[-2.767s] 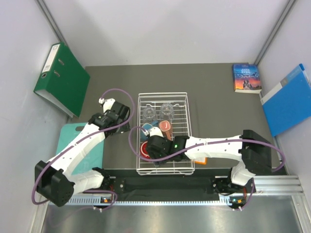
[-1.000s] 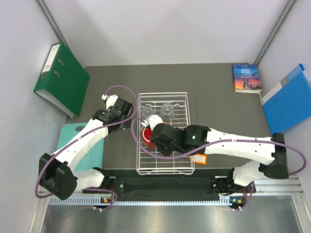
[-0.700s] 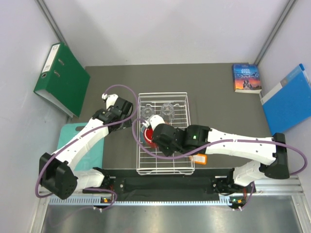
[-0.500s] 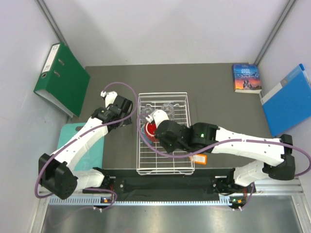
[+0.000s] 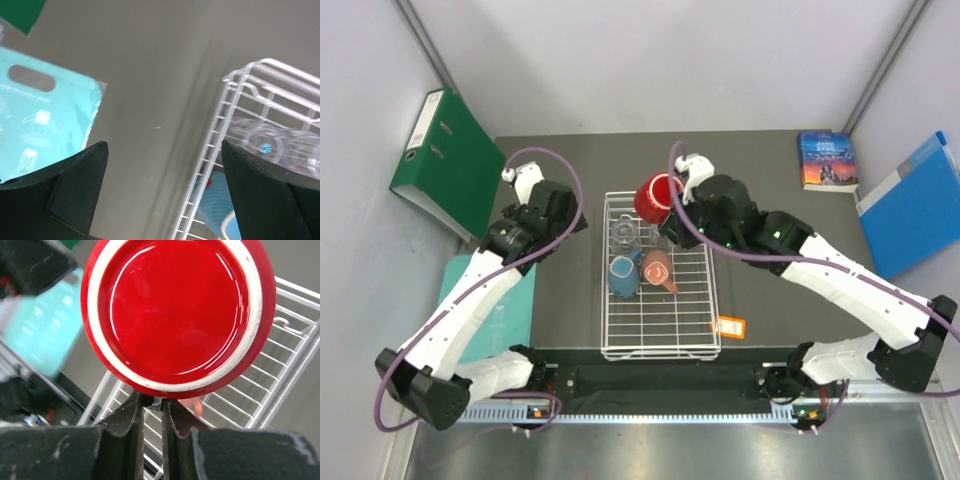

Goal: Unload the cups from the dish rack

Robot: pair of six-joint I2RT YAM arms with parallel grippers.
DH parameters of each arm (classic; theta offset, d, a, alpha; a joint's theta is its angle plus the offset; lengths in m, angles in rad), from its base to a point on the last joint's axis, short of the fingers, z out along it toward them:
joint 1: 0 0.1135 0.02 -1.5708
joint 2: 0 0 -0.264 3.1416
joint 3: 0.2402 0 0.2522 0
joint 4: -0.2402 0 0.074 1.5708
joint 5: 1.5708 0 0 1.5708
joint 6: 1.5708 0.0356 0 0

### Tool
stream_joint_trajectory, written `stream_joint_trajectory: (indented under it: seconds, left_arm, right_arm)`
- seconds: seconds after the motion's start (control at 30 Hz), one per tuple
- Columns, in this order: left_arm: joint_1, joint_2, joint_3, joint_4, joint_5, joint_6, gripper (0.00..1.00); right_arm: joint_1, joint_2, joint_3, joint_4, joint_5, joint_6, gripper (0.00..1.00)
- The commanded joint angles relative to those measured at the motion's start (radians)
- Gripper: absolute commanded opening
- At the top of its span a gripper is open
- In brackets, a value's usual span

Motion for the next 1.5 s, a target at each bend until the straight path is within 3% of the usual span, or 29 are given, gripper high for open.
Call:
stream_joint_trajectory:
  seconds: [0.0, 0.07, 0.1, 0.23, 0.43, 0.7, 0.9, 1.03, 1.47]
  left_arm:
    - [-0.004, -0.116, 0.006, 0.240, 0.173, 0.023, 0.99]
    - [-0.004, -0.196, -0.080, 0.453, 0.286, 0.070, 0.98]
    - [-0.004, -0.243, -0.109, 0.509, 0.364, 0.067, 0.98]
    - [-0.004, -0.263, -0.153, 0.652, 0.457, 0.021, 0.96]
    - [-0.001, -0.193, -0.113, 0.784, 0.625, 0.001, 0.91]
    - [0.089, -0.101, -0.077, 0.913, 0.777, -0.110, 0.95]
    - [0.094, -0.136, -0.062, 0.861, 0.606, -0.072, 0.98]
    - [0.105, -0.153, -0.056, 0.819, 0.589, -0.056, 0.98]
    - [0.106, -0.127, -0.125, 1.072, 0.963, -0.222, 0.93]
  right_arm:
    - [-0.166, -0.088, -0.100, 0.383, -0.351, 0.090, 0.00]
    - [-0.220, -0.103, -0.158, 0.594, -0.510, 0.151, 0.00]
    - [-0.268, -0.102, -0.210, 0.745, -0.555, 0.229, 0.00]
    - [-0.349, -0.079, -0.306, 1.050, -0.704, 0.418, 0.00]
    - [-0.394, -0.014, -0.354, 1.321, -0.851, 0.613, 0.00]
    - [-0.394, 0.003, -0.383, 1.393, -0.899, 0.670, 0.00]
    - [-0.408, -0.026, -0.403, 1.378, -0.879, 0.652, 0.00]
    - [-0.414, -0.013, -0.412, 1.384, -0.872, 0.658, 0.00]
    - [-0.411, 0.102, -0.389, 1.554, -0.921, 0.764, 0.00]
